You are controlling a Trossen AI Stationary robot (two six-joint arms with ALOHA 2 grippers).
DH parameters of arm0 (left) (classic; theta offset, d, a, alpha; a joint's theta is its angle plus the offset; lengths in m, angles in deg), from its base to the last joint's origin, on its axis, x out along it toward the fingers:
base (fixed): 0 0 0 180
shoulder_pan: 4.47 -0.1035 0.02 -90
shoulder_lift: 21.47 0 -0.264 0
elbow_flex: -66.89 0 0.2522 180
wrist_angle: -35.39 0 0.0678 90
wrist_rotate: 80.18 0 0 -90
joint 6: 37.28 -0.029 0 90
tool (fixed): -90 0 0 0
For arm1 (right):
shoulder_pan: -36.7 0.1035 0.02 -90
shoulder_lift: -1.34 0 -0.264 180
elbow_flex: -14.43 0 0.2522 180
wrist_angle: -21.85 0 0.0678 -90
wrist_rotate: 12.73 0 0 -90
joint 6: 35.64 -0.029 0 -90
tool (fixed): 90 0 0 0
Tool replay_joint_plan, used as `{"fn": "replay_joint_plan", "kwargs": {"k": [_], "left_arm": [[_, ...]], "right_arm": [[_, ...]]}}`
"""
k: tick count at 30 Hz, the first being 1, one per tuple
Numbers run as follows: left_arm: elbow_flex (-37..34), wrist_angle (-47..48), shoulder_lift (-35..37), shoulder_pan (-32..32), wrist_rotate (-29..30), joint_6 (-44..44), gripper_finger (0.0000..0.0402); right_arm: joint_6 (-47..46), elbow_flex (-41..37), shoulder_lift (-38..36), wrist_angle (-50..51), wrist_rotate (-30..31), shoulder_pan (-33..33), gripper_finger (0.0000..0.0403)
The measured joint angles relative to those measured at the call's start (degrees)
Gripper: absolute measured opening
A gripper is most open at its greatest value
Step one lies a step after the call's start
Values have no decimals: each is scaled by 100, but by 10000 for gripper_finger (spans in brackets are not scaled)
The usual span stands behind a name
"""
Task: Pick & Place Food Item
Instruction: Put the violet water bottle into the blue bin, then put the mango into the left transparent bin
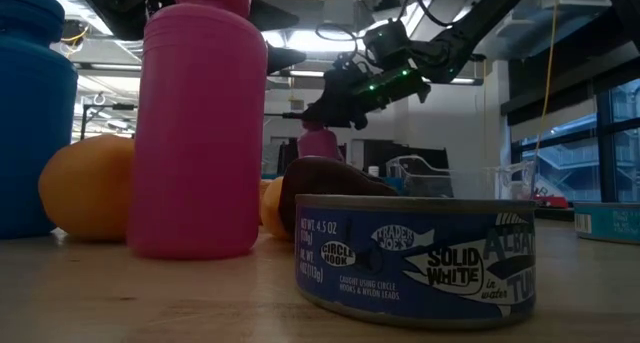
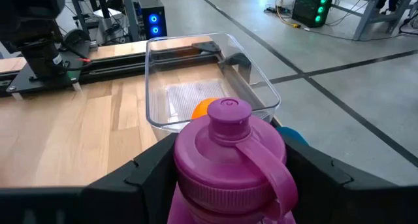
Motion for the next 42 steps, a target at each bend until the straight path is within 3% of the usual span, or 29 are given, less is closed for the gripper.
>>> {"fn": "replay_joint_plan", "kwargs": {"k": [12,18,31,42], "left_arm": [[0,2,0,0,0,4,394],[0,0,0,0,0,4,394],[0,1,0,0,0,15,394],[0,0,0,0,0,-31,394]], "right_arm": [[-32,0,-1,21,-2,0,240],[-187,0,-1,59,-428,-62,243],[-191,0,-5,82,-454,-90,301],[-136,2,-123,-53,-455,-90,308]]}}
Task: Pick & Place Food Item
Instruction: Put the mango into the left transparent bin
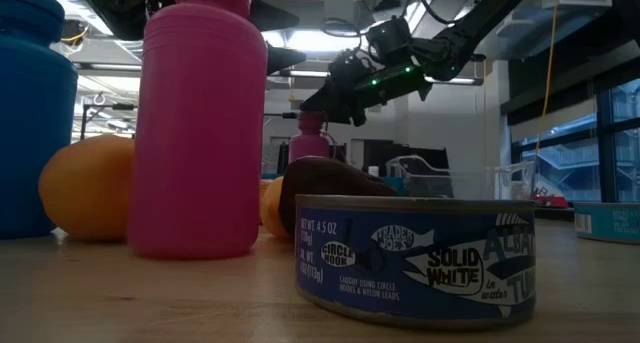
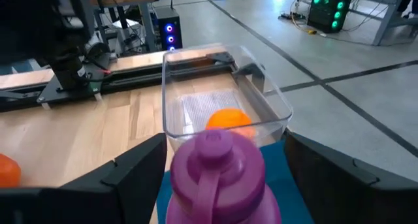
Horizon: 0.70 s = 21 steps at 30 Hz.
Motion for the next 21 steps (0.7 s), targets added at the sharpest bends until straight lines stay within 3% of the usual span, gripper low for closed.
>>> {"fn": "replay_joint_plan", "kwargs": {"k": [11,18,21], "left_arm": [[2,38,1,-276,-11,81,394],[-86,778,551,-501,35,46,394],[-376,767,1025,-453,420,36,394]], "right_arm": [[306,0,-1204,162,17,2,306],[881,-4,-2548,1779,477,67,306],[965,-386,-3174,1994,802,229,306]]}}
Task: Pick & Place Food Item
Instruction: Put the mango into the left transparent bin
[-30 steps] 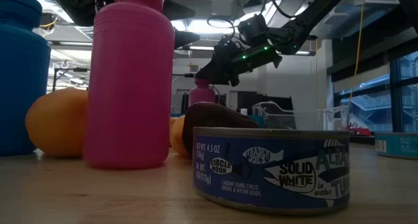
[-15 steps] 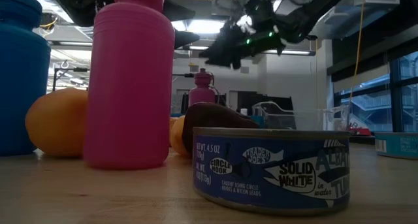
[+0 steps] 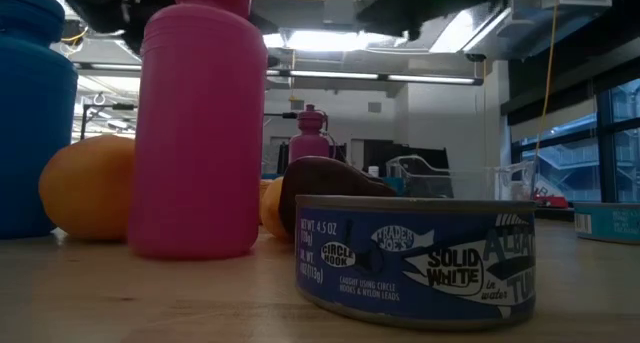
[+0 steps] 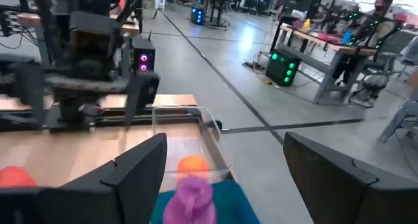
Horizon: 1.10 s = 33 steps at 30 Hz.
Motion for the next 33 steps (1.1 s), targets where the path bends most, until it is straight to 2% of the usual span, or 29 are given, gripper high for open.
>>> {"fn": "replay_joint_plan", "kwargs": {"k": [3,6,10,14,17,24,33], "left_arm": [[-374,-38,521,114,567,-8,394],[-657,-52,940,277,888,29,394],[-863,-42,1266,489,901,369,394],[-985,-28,1340,766,804,734,394],[-1103,-39,1324,959,803,936,395],[-1261,180,1160,1177,950,848,395],[-1257,-968,715,1192,1071,1107,397]], "right_arm": [[-144,-711,-655,-162,289,242,306],[-422,-1514,-1265,-697,480,494,306],[-748,-2452,-1873,-1156,786,787,306],[-1292,-3174,-2191,-1653,811,1207,306],[-1621,-3649,-2200,-2267,847,1606,306],[-1828,-4498,-1936,-4084,1548,2486,306],[-2081,-4555,-1199,-4372,1668,2853,306]]}}
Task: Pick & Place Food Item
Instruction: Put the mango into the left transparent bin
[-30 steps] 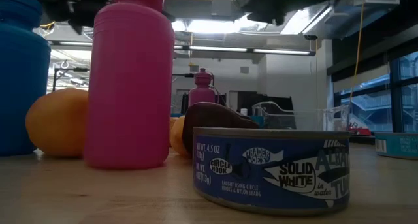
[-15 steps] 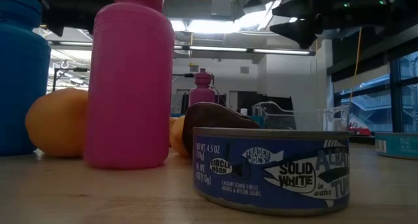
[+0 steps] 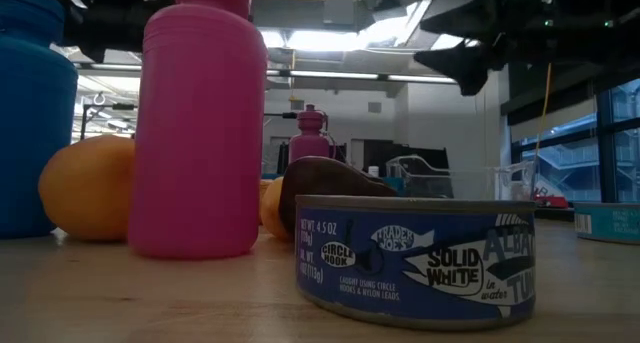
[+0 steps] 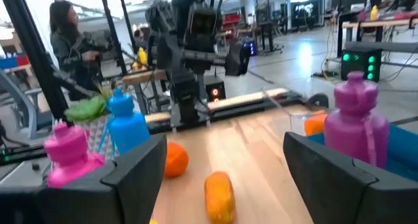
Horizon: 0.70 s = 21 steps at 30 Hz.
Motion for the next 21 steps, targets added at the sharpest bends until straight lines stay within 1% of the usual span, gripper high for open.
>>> {"fn": "replay_joint_plan", "kwargs": {"k": [5,8,11,14,16,21], "left_arm": [[0,-32,-233,16,2,236,397],[0,-25,-477,130,2,389,398],[0,-33,-754,312,2,269,398],[-2,-258,-960,498,31,-79,398],[-2,-300,-983,629,240,-322,397],[2,-48,-784,873,1157,-1147,397]], "right_arm": [[-107,-3,706,-685,0,0,306],[-152,-3,1176,-1112,-1,0,306],[-233,-3,1645,-1566,-2,0,306],[-358,-3,2072,-2052,-10,0,306],[-451,-3,2308,-2293,-47,0,306],[-460,45,2622,-2427,-46,-2,306]]}}
